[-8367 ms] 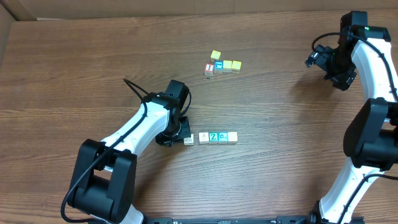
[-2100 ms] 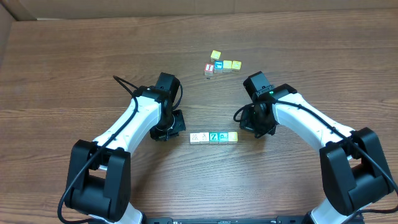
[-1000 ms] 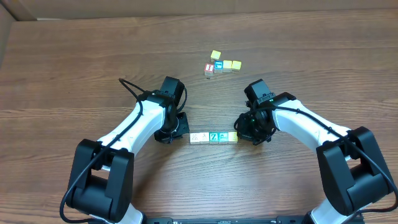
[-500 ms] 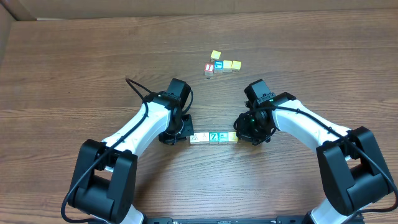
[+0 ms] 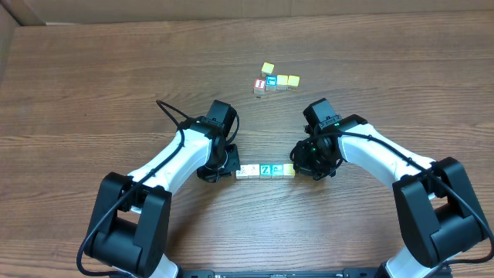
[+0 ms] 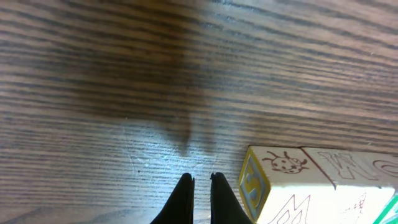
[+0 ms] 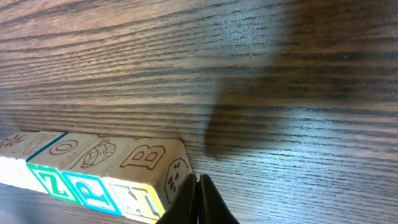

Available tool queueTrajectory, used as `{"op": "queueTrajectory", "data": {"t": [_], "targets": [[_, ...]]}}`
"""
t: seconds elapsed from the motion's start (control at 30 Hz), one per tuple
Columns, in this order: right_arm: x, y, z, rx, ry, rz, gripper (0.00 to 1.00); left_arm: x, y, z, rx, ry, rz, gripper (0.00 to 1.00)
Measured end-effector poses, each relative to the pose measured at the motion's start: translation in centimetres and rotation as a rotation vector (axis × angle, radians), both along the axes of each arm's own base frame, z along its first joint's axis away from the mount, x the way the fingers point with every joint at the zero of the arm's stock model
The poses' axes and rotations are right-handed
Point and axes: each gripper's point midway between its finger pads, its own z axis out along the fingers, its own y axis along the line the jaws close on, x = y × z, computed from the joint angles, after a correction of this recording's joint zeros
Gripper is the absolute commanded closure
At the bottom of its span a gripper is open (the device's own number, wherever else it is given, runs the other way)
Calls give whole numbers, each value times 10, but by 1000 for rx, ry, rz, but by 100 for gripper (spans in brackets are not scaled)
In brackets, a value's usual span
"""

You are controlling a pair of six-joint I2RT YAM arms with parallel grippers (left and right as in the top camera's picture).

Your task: Flip 5 blocks

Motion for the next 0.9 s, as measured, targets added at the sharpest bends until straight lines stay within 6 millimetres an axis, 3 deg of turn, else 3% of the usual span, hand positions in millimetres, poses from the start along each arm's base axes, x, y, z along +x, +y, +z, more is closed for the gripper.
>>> {"op": "queueTrajectory", "data": {"t": [0.9], "targets": [[0, 0, 0, 0, 0, 0, 96, 5, -11, 2, -59, -18, -3, 96]]}}
